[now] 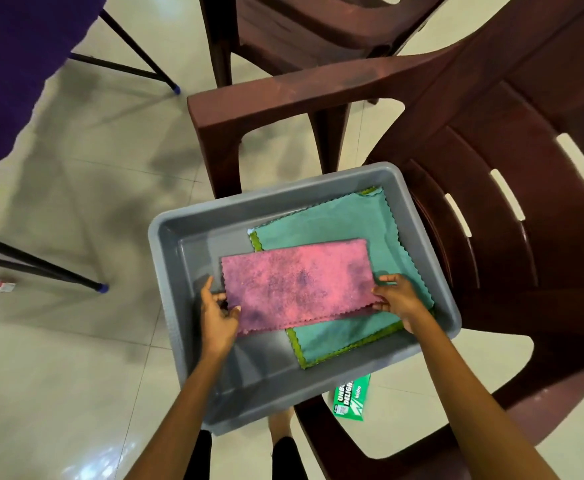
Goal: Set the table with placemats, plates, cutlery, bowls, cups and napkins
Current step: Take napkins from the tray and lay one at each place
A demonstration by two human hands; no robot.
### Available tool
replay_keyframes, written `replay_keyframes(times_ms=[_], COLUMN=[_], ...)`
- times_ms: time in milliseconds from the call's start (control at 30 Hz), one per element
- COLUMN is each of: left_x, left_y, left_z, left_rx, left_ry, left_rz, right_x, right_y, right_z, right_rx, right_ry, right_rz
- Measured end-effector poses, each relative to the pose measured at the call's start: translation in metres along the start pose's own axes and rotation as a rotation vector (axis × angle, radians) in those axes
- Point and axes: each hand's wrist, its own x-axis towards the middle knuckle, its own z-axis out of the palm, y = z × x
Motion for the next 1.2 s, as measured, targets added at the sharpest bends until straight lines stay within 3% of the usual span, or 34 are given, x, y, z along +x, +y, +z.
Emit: replay_keyframes(times_ms=[133,267,367,500,633,733,833,933,1000,1100,1200], left_x=[-0.005,-0.011,-0.011,-0.007,0.009,0.016,0.004,-0.012,-0.020,-0.020,-0.006], left_y=[-0.009,-0.004,-0.001,-0.001,0.002,0.003,0.012,0.018,0.025,0.030,0.024], left_z=[-0.001,0.000,0.004,0.030,0.051,0.057,0.059,0.061,0.061,0.053,0.034], left_rx=[0.156,0.417,0.775,0.956,1.169,1.235,1.091,0.670,0.278,-0.371,-0.656], left_ry=[0.002,0.009,0.092,-0.037,-0.213,-0.201,-0.114,-0.177,-0.222,-0.138,-0.123], left_rz=[0.070,0.137,0.356,0.700,0.657,0.612,0.661,0.656,0.443,0.055,-0.128], right_x=[0.004,0.008,0.008,0.011,0.008,0.007,-0.007,-0.028,-0.045,-0.070,-0.083], right_y=[0.007,0.012,0.010,0.010,0.003,0.000,-0.011,-0.025,-0.034,-0.040,-0.034], right_z=[0.000,0.010,0.016,0.020,0.022,0.022,0.023,0.035,0.055,0.108,0.163], right_rx=[-0.099,-0.281,-0.363,-0.477,-0.307,-0.185,0.076,0.180,0.179,0.072,-0.156], right_ry=[-0.004,0.101,0.160,0.225,0.186,0.162,-0.006,-0.017,0.038,0.027,-0.006], right_rz=[0.036,-0.058,-0.147,-0.173,-0.160,-0.120,-0.034,-0.075,-0.207,-0.363,-0.447])
